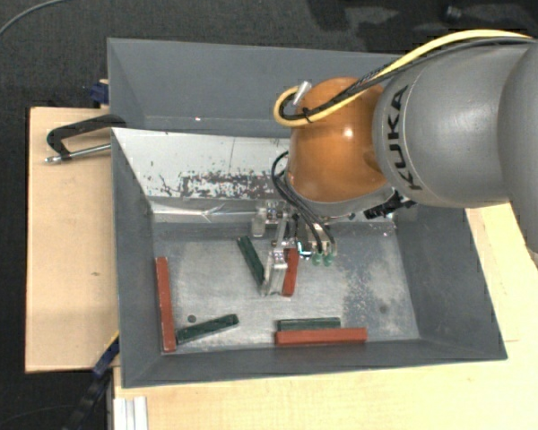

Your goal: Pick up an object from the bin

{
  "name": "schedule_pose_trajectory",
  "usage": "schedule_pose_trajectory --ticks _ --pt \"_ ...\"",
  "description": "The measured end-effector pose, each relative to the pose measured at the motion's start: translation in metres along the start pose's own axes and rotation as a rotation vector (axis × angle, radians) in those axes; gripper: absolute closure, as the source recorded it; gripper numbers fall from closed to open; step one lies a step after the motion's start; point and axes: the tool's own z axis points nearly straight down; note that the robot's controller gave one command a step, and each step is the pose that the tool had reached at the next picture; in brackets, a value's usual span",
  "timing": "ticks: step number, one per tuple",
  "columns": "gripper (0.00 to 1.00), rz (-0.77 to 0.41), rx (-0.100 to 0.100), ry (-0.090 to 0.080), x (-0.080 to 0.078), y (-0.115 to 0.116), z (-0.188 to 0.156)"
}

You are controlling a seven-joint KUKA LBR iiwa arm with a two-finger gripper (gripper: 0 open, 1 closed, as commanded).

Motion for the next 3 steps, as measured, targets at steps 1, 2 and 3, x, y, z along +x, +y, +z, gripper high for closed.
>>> schedule_pose_trajectory --ticks 1,2,3 --pt "0.0 0.265 0.0 -0.002 -0.01 -0.019 0.083" --pt "1.0 0.265 -0.002 -0.007 -0.011 -0.019 0.081" --pt "1.0 0.234 -0.005 -0.021 -0.044 -0.023 -0.062"
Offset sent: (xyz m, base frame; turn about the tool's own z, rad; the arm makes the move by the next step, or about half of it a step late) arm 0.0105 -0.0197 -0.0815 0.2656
